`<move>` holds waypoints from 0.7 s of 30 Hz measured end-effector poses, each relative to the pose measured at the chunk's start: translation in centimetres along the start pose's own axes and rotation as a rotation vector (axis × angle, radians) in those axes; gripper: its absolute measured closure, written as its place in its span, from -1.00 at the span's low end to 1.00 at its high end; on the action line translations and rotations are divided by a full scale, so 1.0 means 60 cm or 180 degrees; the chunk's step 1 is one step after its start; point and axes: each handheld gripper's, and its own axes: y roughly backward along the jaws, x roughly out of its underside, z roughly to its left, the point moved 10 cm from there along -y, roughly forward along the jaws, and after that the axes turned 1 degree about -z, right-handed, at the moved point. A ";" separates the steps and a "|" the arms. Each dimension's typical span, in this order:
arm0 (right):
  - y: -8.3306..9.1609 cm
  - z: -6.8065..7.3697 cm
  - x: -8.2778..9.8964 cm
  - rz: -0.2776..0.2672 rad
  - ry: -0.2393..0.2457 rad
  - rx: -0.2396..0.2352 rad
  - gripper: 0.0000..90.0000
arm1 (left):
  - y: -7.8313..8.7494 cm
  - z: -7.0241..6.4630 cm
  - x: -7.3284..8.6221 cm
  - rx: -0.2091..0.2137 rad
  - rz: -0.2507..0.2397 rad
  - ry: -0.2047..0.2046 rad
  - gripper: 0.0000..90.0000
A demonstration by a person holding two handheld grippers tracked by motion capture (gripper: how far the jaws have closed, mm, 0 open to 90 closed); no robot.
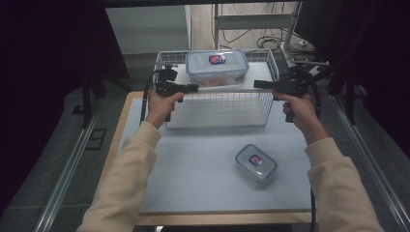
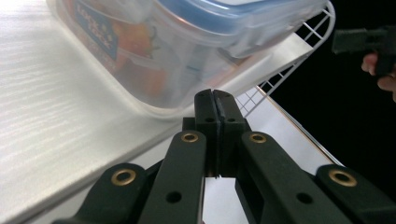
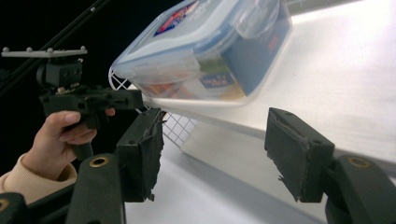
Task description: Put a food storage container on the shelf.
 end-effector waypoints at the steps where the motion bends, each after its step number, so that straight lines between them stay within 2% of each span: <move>1: 0.001 -0.005 0.004 -0.0002 0.0005 -0.0009 -0.19 | -0.001 0.001 -0.001 -0.0015 -0.0004 0.0016 1.00; 12: 0.005 -0.013 0.021 0.0035 0.0007 -0.0027 -0.23 | -0.003 0.015 -0.006 -0.0067 -0.0054 0.0149 1.00; 17: 0.010 -0.011 0.025 0.0034 0.0002 -0.0041 -0.24 | 0.004 0.004 0.000 -0.0029 -0.0053 0.0113 1.00; 21: 0.023 0.000 0.041 0.0017 0.0072 -0.0098 -0.26 | 0.028 -0.018 0.021 0.0048 -0.0081 0.0030 1.00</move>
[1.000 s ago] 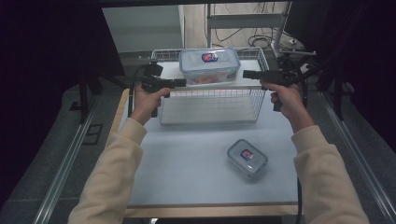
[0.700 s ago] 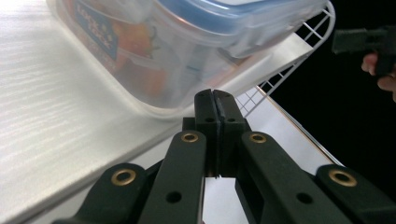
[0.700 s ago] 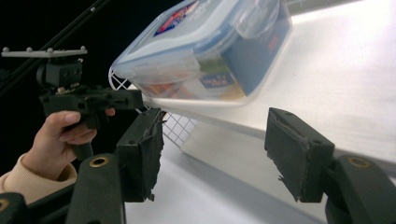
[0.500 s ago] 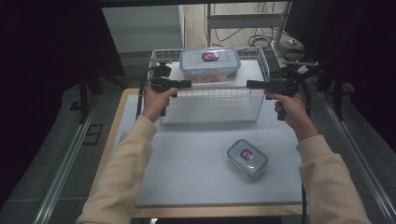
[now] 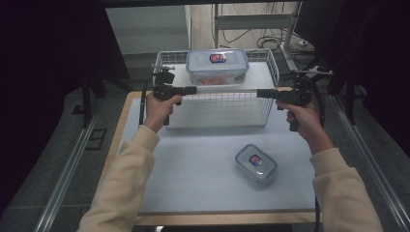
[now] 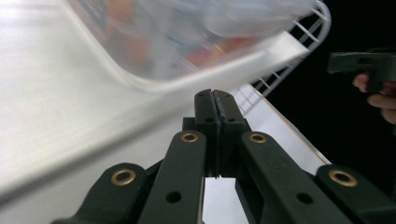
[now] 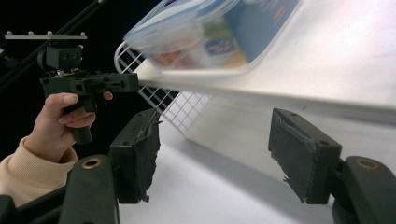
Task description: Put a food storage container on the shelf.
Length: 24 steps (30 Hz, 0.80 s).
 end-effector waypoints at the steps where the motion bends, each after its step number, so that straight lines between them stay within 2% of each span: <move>1: 0.000 0.000 0.000 0.0000 0.0000 0.0000 -0.26 | 0.000 0.000 0.000 0.0000 0.0000 0.0000 1.00; 3: 0.013 0.007 0.019 -0.0023 0.0024 -0.0058 -0.27 | 0.014 -0.010 0.015 0.0045 -0.0029 -0.0025 1.00; 5: 0.016 0.007 0.025 -0.0031 0.0029 -0.0058 -0.27 | 0.029 -0.019 0.029 0.0082 -0.0061 -0.0049 1.00; 7: 0.025 0.008 0.042 -0.0029 0.0042 -0.0056 -0.27 | 0.044 -0.025 0.044 0.0011 -0.0112 -0.0113 1.00; 8: 0.032 0.009 0.059 -0.0031 0.0060 -0.0062 -0.27 | 0.053 -0.032 0.063 0.0040 -0.0133 -0.0120 0.99; 9: 0.032 0.009 0.059 -0.0031 0.0060 -0.0062 -0.27 | 0.053 -0.032 0.063 0.0040 -0.0133 -0.0120 0.98; 10: 0.039 0.010 0.079 -0.0013 0.0098 -0.0043 -0.28 | 0.061 -0.040 0.089 0.0056 -0.0127 -0.0129 0.97; 11: 0.039 0.010 0.079 -0.0013 0.0098 -0.0043 -0.28 | 0.061 -0.040 0.089 0.0056 -0.0127 -0.0129 0.95; 12: 0.041 0.010 0.086 -0.0017 0.0126 -0.0035 -0.28 | 0.065 -0.044 0.106 0.0050 -0.0123 -0.0158 0.95; 13: 0.048 0.010 0.109 0.0018 0.0184 0.0003 -0.28 | 0.068 -0.047 0.120 0.0042 -0.0107 -0.0184 0.91; 15: 0.051 0.012 0.119 0.0033 0.0203 0.0008 -0.29 | 0.072 -0.056 0.150 0.0083 -0.0095 -0.0198 0.87; 17: 0.056 0.012 0.142 0.0070 0.0242 0.0023 -0.29 | 0.072 -0.060 0.176 0.0086 -0.0083 -0.0197 0.67; 20: 0.059 0.012 0.169 0.0121 0.0255 0.0043 -0.30 | 0.071 -0.063 0.208 0.0066 -0.0044 -0.0239 0.49; 21: 0.059 0.011 0.179 0.0147 0.0264 0.0052 -0.30 | 0.070 -0.063 0.219 0.0058 -0.0012 -0.0233 0.37; 22: 0.059 0.009 0.196 0.0192 0.0277 0.0068 -0.30 | 0.068 -0.065 0.236 0.0071 0.0010 -0.0211 0.16; 24: 0.059 0.008 0.213 0.0238 0.0262 0.0069 -0.31 | 0.067 -0.065 0.250 0.0083 0.0046 -0.0182 0.04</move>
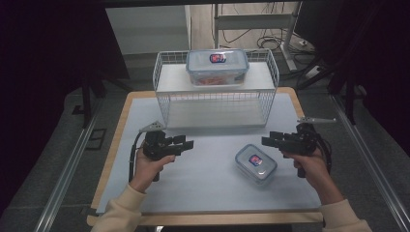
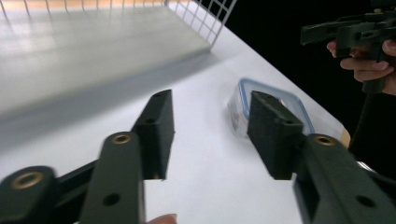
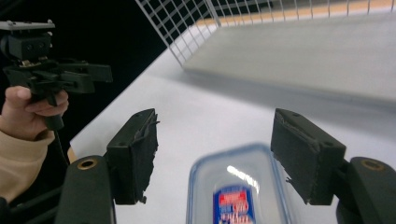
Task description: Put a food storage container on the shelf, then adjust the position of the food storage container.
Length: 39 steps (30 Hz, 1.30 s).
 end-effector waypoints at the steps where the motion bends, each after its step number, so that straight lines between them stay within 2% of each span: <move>1: 0.000 0.000 0.000 0.0000 0.0000 0.0000 -0.31 | 0.000 0.000 0.000 0.0000 0.0000 0.0000 -0.04; 2: -0.001 0.000 0.006 0.0021 0.0005 0.0002 -0.31 | -0.002 0.000 0.012 -0.0004 0.0066 0.0002 -0.04; 3: -0.002 0.000 0.018 0.0056 0.0014 0.0014 -0.32 | -0.002 0.001 0.017 -0.0017 0.0074 -0.0002 -0.14; 6: -0.002 -0.001 0.038 0.0104 0.0011 0.0031 -0.32 | -0.001 0.006 0.036 -0.0023 0.0100 0.0048 -0.29; 12: -0.004 0.000 0.057 0.0163 0.0003 0.0051 -0.32 | -0.006 0.021 0.071 -0.0148 0.0207 0.0054 -0.37; 15: -0.003 0.002 0.073 0.0176 0.0008 0.0066 -0.32 | -0.010 0.025 0.089 -0.0155 0.0268 0.0096 -0.40; 20: 0.007 0.007 0.096 0.0188 0.0056 0.0086 -0.32 | -0.010 0.027 0.098 -0.0148 0.0285 0.0171 -0.43; 25: 0.009 0.010 0.097 0.0176 0.0085 0.0095 -0.32 | -0.011 0.031 0.107 -0.0174 0.0292 0.0225 -0.43; 33: 0.013 0.010 0.096 0.0157 0.0132 0.0156 -0.32 | -0.016 0.038 0.118 -0.0216 0.0347 0.0227 -0.45; 39: 0.016 0.011 0.102 0.0177 0.0177 0.0240 -0.34 | -0.021 0.038 0.122 -0.0254 0.0387 0.0173 -0.46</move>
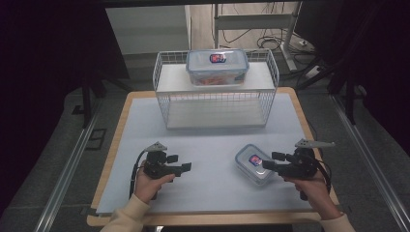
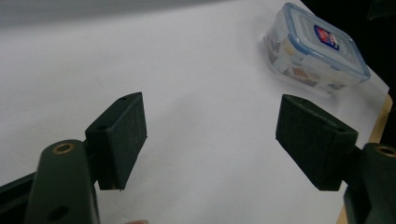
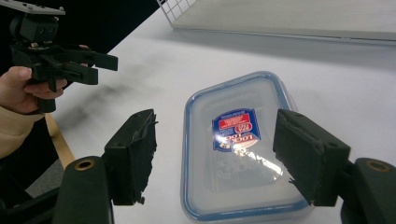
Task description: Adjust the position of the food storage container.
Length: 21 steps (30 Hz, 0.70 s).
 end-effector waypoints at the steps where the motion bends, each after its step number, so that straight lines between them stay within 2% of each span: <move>1: 0.001 0.000 0.002 0.0001 0.0000 0.0008 -0.34 | -0.001 0.000 0.001 -0.0007 0.0007 -0.0011 -0.46; 3: 0.002 0.004 0.005 0.0004 -0.0004 0.0008 -0.31 | -0.002 -0.001 0.003 -0.0012 0.0020 -0.0026 -0.46; 6: 0.005 0.013 0.008 -0.0012 0.0042 0.0003 -0.13 | -0.002 -0.002 0.008 -0.0012 0.0033 -0.0029 -0.46; 9: 0.003 0.024 0.019 0.0076 0.0092 0.0050 0.24 | -0.003 0.000 0.013 -0.0019 0.0049 -0.0021 -0.46; 10: -0.002 0.037 0.029 0.0156 0.0178 0.0013 0.57 | -0.003 0.001 0.014 -0.0021 0.0056 -0.0019 -0.46; 11: -0.005 0.044 0.034 0.0196 0.0227 -0.0001 0.67 | -0.003 0.002 0.015 -0.0025 0.0053 -0.0010 -0.46; 12: -0.005 0.044 0.034 0.0196 0.0227 -0.0001 0.67 | -0.003 0.002 0.015 -0.0026 0.0055 -0.0006 -0.46; 14: -0.010 0.054 0.042 0.0277 0.0326 0.0013 0.87 | -0.003 0.003 0.016 -0.0028 0.0054 -0.0002 -0.45; 16: -0.017 0.063 0.050 0.0329 0.0372 -0.0004 0.97 | -0.004 0.003 0.016 -0.0031 0.0056 -0.0003 -0.45; 17: -0.025 0.072 0.060 0.0400 0.0413 -0.0015 0.98 | -0.004 0.003 0.017 -0.0033 0.0059 -0.0004 -0.45; 18: -0.025 0.072 0.060 0.0400 0.0413 -0.0015 0.98 | -0.005 0.003 0.018 -0.0033 0.0066 -0.0005 -0.45; 21: -0.040 0.078 0.081 0.0561 0.0591 0.0073 0.98 | -0.007 0.004 0.020 -0.0048 0.0084 -0.0018 -0.45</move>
